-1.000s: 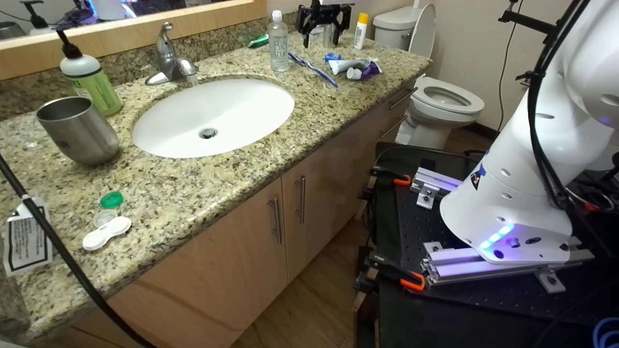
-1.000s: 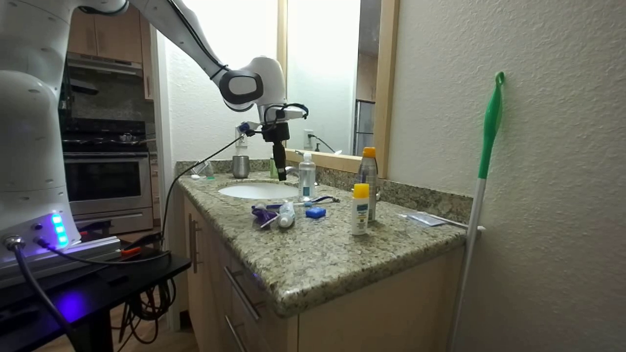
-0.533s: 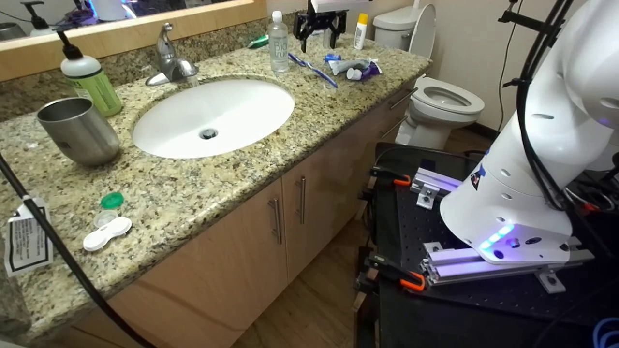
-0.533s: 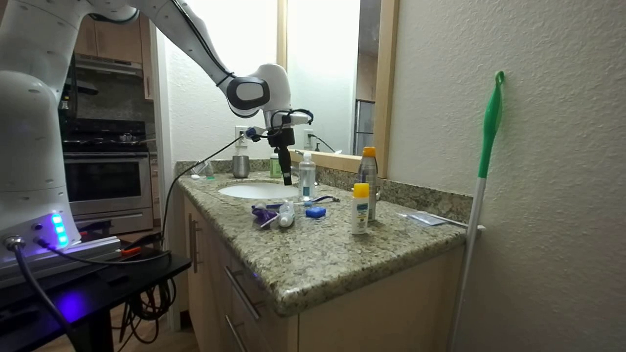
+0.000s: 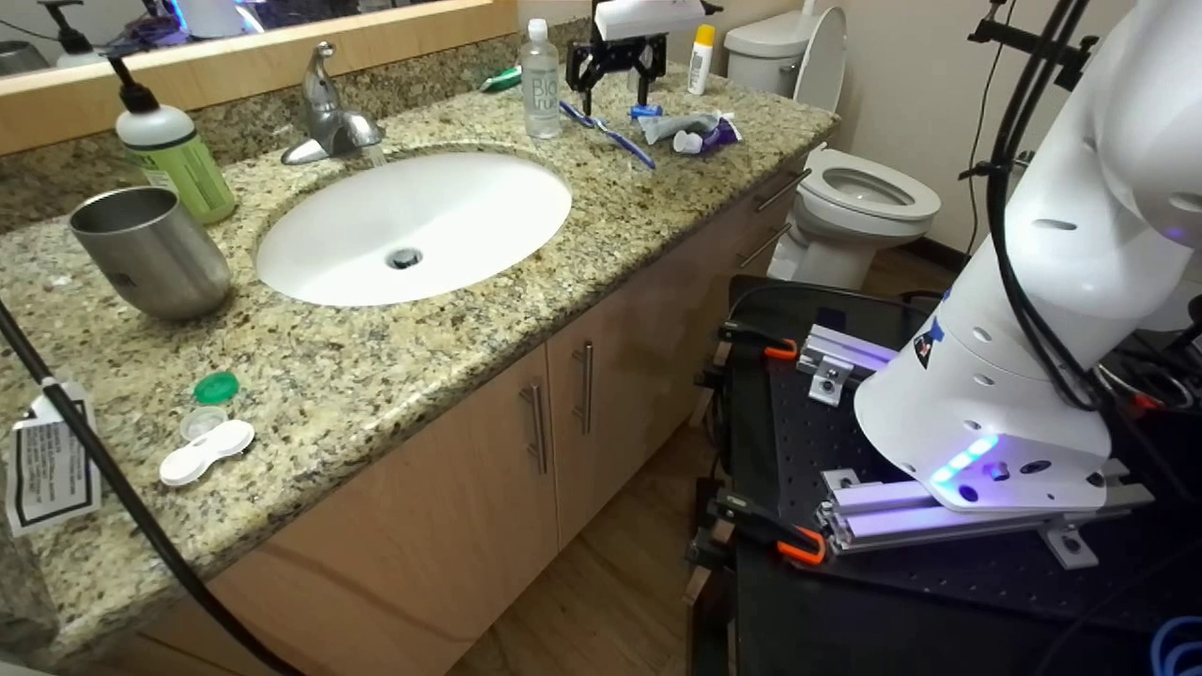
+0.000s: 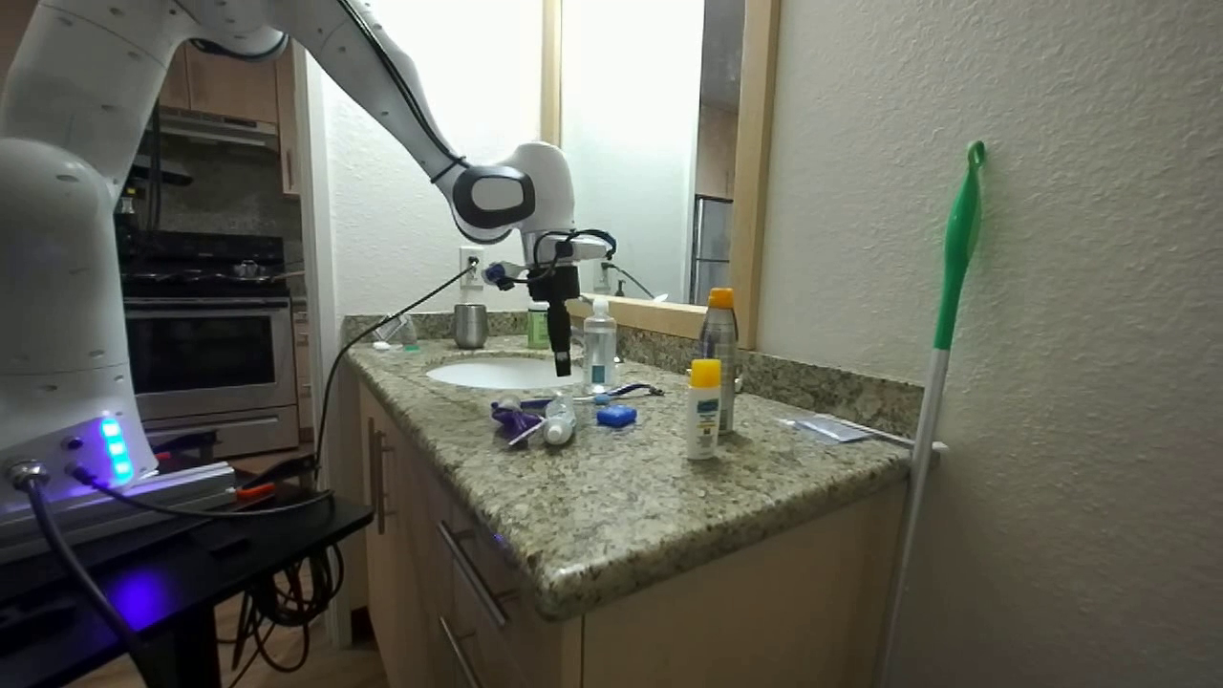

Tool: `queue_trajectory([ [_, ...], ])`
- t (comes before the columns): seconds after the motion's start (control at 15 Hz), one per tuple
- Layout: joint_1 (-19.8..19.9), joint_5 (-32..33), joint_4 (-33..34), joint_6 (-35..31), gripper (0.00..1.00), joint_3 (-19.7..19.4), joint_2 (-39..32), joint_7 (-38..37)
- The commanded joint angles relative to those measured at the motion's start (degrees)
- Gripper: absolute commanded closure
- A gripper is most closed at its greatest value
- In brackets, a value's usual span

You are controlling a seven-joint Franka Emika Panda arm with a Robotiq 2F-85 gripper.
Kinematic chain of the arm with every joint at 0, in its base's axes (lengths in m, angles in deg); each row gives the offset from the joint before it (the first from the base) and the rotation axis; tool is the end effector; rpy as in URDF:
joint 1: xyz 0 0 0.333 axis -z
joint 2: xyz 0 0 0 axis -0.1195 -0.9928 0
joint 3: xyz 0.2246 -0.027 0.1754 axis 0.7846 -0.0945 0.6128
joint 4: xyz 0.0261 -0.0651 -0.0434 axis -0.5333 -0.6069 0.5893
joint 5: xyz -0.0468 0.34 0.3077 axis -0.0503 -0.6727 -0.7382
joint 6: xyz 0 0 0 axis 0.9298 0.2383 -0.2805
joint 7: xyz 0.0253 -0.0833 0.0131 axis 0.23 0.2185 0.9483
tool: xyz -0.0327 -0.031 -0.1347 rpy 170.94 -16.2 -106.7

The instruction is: Put the toothbrush in the holder.

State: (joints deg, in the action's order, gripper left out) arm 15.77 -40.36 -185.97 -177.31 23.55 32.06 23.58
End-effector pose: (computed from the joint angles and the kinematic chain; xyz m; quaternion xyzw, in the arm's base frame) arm 0.4189 -0.4694 0.1566 0.8686 -0.4892 0.0418 0.0668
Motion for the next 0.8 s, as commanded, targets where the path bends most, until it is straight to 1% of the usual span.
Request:
queue_trajectory([
  [0.0,-0.73,1.26,4.81,0.56,0.0,0.45,-6.23,-2.98],
  [0.13,-1.05,1.16,6.03,0.19,0.0,0.73,-7.84,-3.43],
  [0.2,-0.65,0.57,3.87,0.06,0.0,0.83,-5.79,-2.39],
  [0.4,-1.01,0.63,5.39,0.06,0.0,0.91,-7.51,-2.89],
  [0.73,2.65,-1.94,5.89,2.04,0.0,0.81,-8.65,-2.06],
])
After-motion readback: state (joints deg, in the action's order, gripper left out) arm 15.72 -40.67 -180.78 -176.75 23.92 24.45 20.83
